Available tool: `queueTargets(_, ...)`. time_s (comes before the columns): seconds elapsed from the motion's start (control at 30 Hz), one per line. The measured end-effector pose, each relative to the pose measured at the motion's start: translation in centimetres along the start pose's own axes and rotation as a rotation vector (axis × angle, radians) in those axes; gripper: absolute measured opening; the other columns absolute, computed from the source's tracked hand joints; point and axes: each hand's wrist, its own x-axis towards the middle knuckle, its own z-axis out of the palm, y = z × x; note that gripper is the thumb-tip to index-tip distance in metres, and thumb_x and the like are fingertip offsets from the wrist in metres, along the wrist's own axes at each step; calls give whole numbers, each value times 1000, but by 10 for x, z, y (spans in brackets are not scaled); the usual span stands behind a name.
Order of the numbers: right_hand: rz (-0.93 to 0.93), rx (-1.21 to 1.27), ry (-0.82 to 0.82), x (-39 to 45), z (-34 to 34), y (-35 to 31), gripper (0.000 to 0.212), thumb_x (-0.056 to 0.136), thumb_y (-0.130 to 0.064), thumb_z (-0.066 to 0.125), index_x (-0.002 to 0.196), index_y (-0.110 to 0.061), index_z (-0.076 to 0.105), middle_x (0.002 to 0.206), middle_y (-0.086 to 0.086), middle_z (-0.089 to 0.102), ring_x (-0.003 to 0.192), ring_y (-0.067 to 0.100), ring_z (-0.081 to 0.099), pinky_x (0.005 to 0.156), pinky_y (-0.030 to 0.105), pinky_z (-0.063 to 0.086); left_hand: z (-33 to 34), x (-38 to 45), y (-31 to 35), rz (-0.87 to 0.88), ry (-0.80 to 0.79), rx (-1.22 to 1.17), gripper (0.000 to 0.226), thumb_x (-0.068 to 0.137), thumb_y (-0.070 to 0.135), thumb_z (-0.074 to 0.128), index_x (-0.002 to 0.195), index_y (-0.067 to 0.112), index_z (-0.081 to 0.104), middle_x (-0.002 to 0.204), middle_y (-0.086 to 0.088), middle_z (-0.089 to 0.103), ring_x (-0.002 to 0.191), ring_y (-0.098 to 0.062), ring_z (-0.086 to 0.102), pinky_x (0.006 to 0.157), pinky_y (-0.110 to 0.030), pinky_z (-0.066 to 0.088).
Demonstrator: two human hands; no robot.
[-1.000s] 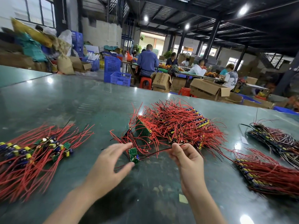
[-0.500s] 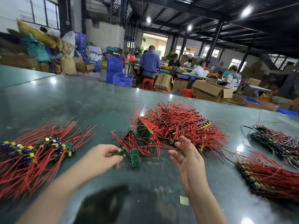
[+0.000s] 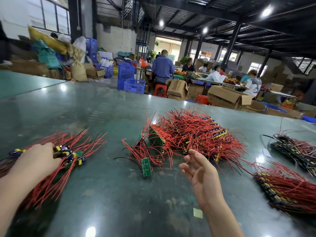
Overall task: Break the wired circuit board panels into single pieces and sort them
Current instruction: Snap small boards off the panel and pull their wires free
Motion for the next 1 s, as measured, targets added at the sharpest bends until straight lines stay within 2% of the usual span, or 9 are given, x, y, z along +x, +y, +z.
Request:
queueTargets(0.07,-9,-34,-1,0,0,1,21,96,-17,44,96,-9,63,73,3,63,61,19,63,62,29,51,-9,-13,5,14,120,-24,48,64,25,80,105,10,60,94,-23,59,91,-45,53,75,-53,50)
queueTargets(0.13,-18,-80,9,1,1,3,21,95,-17,46,94,-10,65,71,3,63,60,19,62,64,31,49,-26,-36,23,159,279,-226,33,63,15,84,88,21,63,83,-11,63,85,-39,57,72,-52,51)
queueTargets(0.2,-15,-112,16,0,1,4,22,95,-17,48,90,-11,68,70,3,63,59,18,61,63,31,49,-51,-70,58,343,268,-411,29,62,16,87,61,31,62,58,16,62,63,-13,61,61,-31,50)
queueTargets(0.27,-7,-109,14,0,2,5,26,95,-17,49,82,-13,71,68,4,63,58,16,60,60,27,51,-59,-95,93,438,117,-527,27,63,24,86,52,31,62,46,22,56,52,6,53,52,-15,39)
queueTargets(0.37,13,-106,2,-1,3,8,32,94,-19,51,73,-15,74,66,4,63,56,12,59,56,21,52,-41,-115,140,508,-74,-460,27,75,33,78,58,29,56,58,15,54,63,-8,53,58,-23,34)
queueTargets(0.5,26,-147,2,0,3,10,32,93,-17,53,70,-16,75,66,3,64,55,11,57,57,21,49,-18,-118,179,426,-176,-550,34,82,41,69,66,20,49,71,6,53,77,-19,53,64,-31,36)
queueTargets(0.63,54,-158,-5,0,3,12,31,93,-14,52,71,-14,73,65,4,63,53,13,56,55,22,48,-5,-123,198,385,-244,-497,56,74,56,72,98,12,48,91,2,55,91,-21,57,71,-31,41)
queueTargets(0.77,82,-263,-48,-2,7,13,25,94,-9,51,77,-12,69,64,3,63,51,13,53,56,22,45,3,-125,204,406,-260,-399,54,81,38,69,124,14,47,116,-7,56,102,-24,57,87,-31,44)
queueTargets(1.0,124,-592,-104,-4,11,25,28,93,-3,50,76,-18,67,63,-4,66,51,7,57,54,19,45,-5,-124,205,393,-323,-519,15,80,16,64,92,23,57,101,-5,56,73,-21,64,74,-32,54)
